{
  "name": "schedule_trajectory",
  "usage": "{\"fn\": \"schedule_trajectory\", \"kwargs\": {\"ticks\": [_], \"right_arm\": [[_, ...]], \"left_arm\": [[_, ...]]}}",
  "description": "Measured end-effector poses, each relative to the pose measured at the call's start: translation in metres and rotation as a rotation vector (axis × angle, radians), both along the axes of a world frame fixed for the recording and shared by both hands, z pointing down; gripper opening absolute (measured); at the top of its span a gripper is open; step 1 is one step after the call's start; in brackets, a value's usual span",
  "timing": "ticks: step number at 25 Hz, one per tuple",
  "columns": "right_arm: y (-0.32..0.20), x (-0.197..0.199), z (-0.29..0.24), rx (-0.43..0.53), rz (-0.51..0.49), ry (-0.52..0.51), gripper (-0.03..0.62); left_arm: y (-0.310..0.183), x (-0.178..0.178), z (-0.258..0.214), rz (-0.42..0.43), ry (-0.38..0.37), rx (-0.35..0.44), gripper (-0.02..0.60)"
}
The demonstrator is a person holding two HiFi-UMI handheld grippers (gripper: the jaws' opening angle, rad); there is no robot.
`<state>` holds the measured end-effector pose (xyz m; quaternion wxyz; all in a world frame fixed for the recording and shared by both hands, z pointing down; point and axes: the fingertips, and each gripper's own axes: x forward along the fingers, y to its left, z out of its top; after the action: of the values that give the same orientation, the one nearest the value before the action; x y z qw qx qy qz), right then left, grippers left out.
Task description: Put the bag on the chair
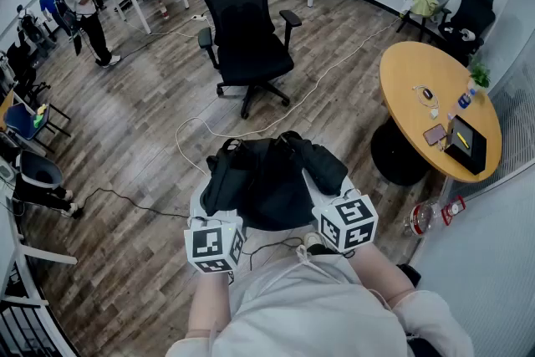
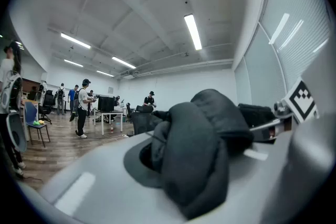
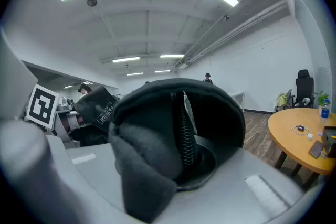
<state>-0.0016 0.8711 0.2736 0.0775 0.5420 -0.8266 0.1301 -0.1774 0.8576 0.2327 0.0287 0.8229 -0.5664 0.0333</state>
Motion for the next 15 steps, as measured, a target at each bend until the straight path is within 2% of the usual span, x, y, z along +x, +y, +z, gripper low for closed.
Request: {"fn": "schedule_trajectory", "kwargs": {"ticks": [9,15], "right_arm": [[-0.005,0.000,0.001,-0.019,0.009,0.003,0.035],[-0.006,0.002,0.004,-0.044,0.037,-0.039,0.034]], "left_arm": [[-0.009,0.002,0.001,0.017,0.004,-0.012,0.043],[-0.012,0.003,0.004,0.036,0.014,-0.023,0.042]]}}
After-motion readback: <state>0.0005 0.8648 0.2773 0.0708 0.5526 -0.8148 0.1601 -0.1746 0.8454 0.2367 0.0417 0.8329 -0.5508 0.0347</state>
